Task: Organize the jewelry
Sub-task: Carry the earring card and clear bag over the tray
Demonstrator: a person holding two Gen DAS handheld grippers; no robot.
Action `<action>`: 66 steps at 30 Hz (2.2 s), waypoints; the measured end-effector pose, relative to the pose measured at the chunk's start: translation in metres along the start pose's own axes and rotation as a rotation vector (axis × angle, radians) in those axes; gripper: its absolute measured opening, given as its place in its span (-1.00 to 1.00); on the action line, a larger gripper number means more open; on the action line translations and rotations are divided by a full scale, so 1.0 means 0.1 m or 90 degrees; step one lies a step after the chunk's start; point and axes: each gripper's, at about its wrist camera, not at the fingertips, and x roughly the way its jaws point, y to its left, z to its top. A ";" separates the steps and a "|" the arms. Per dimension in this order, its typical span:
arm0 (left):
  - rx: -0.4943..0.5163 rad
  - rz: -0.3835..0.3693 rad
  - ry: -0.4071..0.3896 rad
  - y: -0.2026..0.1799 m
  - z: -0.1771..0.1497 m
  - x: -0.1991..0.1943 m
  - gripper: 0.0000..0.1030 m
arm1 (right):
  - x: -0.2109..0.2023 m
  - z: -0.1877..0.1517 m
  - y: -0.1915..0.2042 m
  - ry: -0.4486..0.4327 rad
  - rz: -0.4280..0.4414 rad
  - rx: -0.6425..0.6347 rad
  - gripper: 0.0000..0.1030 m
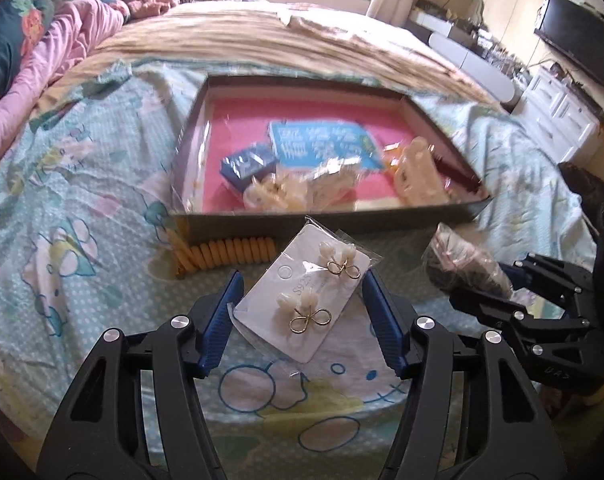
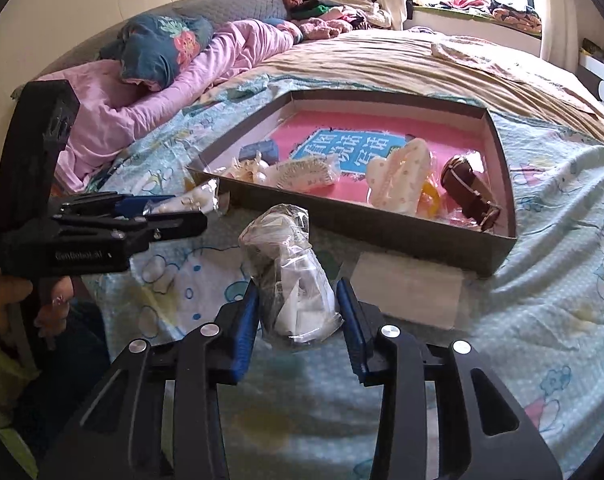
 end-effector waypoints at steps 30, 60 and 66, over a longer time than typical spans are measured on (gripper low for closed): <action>-0.083 0.036 -0.076 0.52 0.30 -0.34 0.04 | -0.11 0.50 0.16 -0.078 -0.005 0.003 -0.30; -0.024 0.019 -0.052 0.01 0.85 0.33 0.04 | -0.14 0.74 -0.77 -0.117 -0.129 0.119 -0.30; 0.004 0.016 -0.030 -0.08 0.78 0.48 0.04 | -0.02 0.76 -0.83 -0.105 -0.148 0.125 -0.30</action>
